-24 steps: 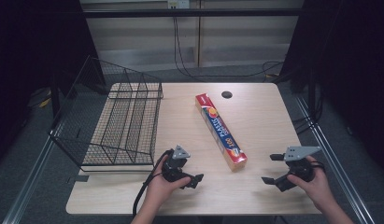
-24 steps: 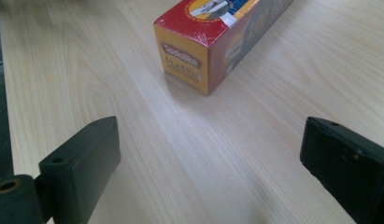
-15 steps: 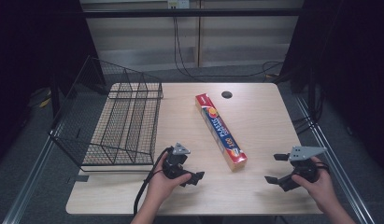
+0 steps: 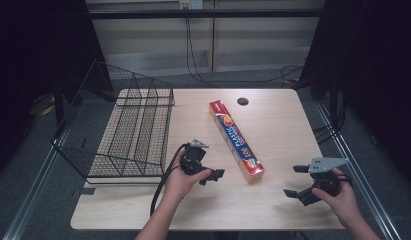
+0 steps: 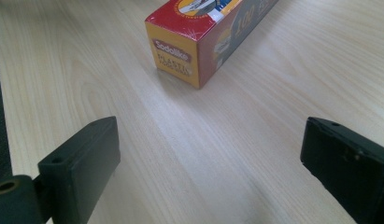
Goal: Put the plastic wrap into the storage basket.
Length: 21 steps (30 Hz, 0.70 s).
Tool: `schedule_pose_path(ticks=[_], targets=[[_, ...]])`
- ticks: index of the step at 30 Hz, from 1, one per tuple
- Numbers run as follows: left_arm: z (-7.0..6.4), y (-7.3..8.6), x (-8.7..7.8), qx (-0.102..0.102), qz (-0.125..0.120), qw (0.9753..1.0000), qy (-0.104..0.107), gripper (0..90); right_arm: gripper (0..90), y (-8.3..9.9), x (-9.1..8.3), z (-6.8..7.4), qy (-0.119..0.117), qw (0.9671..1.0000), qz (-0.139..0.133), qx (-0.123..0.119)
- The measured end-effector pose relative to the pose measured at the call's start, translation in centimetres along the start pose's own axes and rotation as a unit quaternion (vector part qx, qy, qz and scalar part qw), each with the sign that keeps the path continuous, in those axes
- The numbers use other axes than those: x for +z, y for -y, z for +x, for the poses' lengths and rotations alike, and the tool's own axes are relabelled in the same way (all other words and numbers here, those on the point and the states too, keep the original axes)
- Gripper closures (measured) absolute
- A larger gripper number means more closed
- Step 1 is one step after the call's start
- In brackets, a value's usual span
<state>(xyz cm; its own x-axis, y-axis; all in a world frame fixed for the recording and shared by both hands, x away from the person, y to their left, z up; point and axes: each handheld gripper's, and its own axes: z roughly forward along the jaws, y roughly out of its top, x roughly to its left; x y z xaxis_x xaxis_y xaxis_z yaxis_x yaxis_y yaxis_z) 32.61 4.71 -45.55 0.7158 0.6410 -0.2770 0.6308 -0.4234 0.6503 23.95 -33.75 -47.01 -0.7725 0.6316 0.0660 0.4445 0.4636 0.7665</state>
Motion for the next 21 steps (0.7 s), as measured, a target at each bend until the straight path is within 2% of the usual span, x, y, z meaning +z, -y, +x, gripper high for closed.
schedule_pose_path(ticks=[5,7,9,12,17,21], targets=[[-0.1,-1.9,0.4,-0.002,0.007,1.0000,-0.007,1.1,5.1,0.0,-0.1,-0.2,0.001,1.0000,-0.004,0.003],[-0.1,-2.2,0.6,-0.002,0.009,0.9999,-0.008,1.1,5.0,0.0,-0.2,-0.3,0.010,0.9999,-0.008,0.004],[-0.1,-2.8,0.8,0.000,0.017,0.9999,0.000,1.1,4.9,0.0,-0.3,-0.3,0.014,0.9998,-0.013,0.006],[-0.1,-3.5,1.3,-0.001,0.027,0.9996,0.001,1.1,4.8,0.0,-0.4,-0.5,0.015,0.9996,-0.018,0.012],[0.0,-4.6,2.0,-0.015,0.028,0.9995,0.000,1.1,4.9,0.0,-0.3,-0.5,0.015,0.9998,-0.013,0.011],[-0.1,-5.8,2.7,-0.034,0.025,0.9991,-0.010,1.1,4.9,0.0,-0.2,-0.5,0.014,0.9998,-0.010,0.011]])
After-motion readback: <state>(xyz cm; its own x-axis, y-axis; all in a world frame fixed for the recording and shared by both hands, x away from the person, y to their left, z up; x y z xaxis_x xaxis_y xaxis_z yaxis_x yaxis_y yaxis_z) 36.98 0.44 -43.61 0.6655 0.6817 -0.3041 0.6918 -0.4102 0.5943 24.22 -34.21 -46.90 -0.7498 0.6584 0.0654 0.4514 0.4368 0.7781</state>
